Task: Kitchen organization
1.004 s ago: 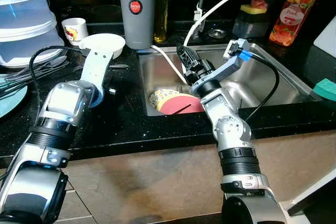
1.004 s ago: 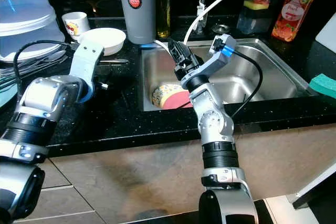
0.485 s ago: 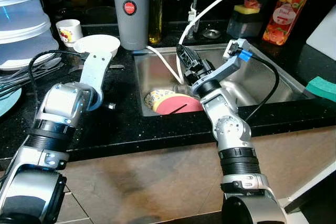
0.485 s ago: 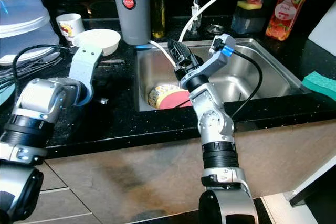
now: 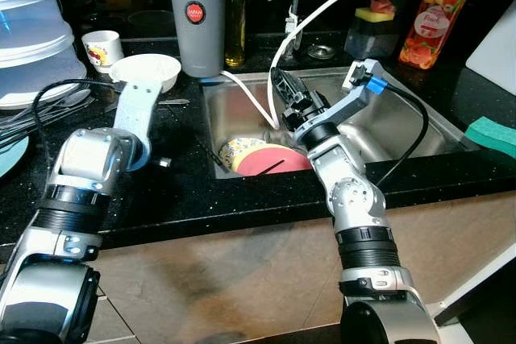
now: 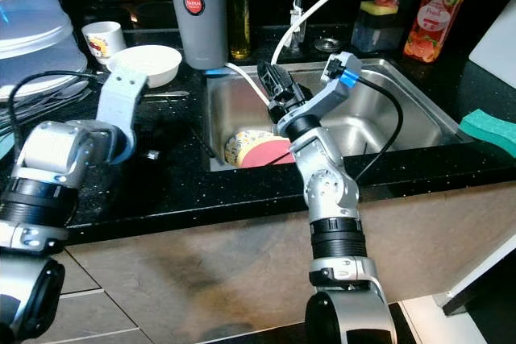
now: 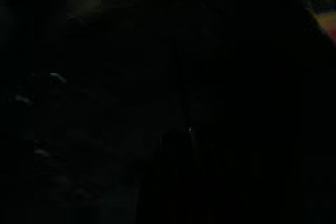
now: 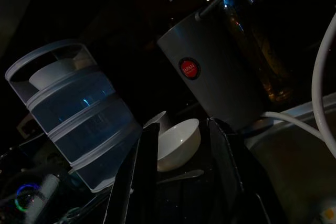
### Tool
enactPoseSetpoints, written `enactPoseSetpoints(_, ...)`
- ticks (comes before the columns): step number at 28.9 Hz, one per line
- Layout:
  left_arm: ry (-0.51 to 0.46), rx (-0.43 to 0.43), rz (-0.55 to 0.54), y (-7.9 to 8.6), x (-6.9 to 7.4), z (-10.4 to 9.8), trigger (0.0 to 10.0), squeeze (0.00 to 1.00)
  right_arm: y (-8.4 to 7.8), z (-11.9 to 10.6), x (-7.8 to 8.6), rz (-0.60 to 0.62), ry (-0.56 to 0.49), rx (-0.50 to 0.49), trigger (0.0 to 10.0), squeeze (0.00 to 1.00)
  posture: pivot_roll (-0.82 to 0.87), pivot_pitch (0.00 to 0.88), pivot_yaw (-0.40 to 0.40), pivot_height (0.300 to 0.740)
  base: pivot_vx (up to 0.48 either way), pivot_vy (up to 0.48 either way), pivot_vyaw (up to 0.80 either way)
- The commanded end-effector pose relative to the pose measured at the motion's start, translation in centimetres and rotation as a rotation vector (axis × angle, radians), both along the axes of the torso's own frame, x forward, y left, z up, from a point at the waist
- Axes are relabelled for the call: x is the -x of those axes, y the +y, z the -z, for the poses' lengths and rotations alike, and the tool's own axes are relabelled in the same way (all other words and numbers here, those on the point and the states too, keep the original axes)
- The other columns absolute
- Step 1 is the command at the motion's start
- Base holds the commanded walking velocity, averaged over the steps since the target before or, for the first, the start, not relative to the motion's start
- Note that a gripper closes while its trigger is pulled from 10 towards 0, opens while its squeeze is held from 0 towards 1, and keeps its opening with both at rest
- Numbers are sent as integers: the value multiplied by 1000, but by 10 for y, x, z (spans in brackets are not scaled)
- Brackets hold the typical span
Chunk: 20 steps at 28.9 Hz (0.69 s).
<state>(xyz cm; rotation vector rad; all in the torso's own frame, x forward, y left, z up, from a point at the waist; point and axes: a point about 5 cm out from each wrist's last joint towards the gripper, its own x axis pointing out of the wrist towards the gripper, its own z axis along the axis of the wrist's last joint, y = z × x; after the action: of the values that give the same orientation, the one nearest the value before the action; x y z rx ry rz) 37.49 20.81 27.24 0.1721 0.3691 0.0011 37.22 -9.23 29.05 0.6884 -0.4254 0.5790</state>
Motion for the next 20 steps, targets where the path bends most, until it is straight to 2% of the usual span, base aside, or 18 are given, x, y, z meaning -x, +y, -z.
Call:
enactPoseSetpoints(1,-129,18,-18,1,-1,-21,0,0,2,-3,-1,-18,-1,-7,10000,0,51,91,-26,740,0,0,0)
enactPoseSetpoints(2,-177,44,9,-3,-1,-30,0,0,1,-3,-1,-18,-1,-8,10000,0,53,93,-28,740,0,0,0)
enactPoseSetpoints(3,-177,44,9,-3,-1,-30,0,0,1,-3,-1,-18,-1,-8,10000,0,53,93,-28,740,0,0,0)
enactPoseSetpoints(6,-255,163,115,-17,1,-47,0,0,2,-4,-1,-20,-2,-10,10000,0,52,94,-28,740,0,0,0)
enactPoseSetpoints(8,-318,156,185,-23,3,-52,0,0,2,-6,-1,-22,-6,-14,10000,0,52,94,-28,740,0,0,0)
enactPoseSetpoints(10,-334,151,215,-26,4,-52,0,0,2,-6,-1,-23,-8,-17,10000,0,52,95,-28,740,0,0,0)
enactPoseSetpoints(12,-368,208,354,-40,10,-51,0,0,2,-9,0,-30,-12,-29,10000,0,52,95,-30,740,0,0,0)
enactPoseSetpoints(13,-368,208,354,-40,10,-51,0,0,2,-9,0,-30,-12,-29,10000,0,52,95,-30,740,0,0,0)
enactPoseSetpoints(14,-384,250,433,-48,14,-52,0,0,3,-10,0,-34,-13,-33,10000,0,51,94,-31,740,0,0,0)
enactPoseSetpoints(15,-383,313,580,-61,22,-51,0,0,4,-12,1,-41,-15,-40,10000,0,49,94,-30,740,0,0,0)
enactPoseSetpoints(17,-379,381,832,-80,41,-48,0,0,6,-14,2,-51,-17,-52,10000,0,49,95,-30,740,0,0,0)
enactPoseSetpoints(18,-368,414,954,-86,54,-44,0,0,7,-17,3,-59,-21,-71,10000,804,49,95,-30,740,0,0,0)
enactPoseSetpoints(19,-371,415,967,-86,55,-43,0,0,8,-18,4,-60,-22,-77,10000,1000,49,95,-30,740,0,0,0)
enactPoseSetpoints(20,-368,415,957,-85,55,-41,0,0,9,-19,5,-67,-23,-90,10000,1000,47,93,-28,740,0,0,0)
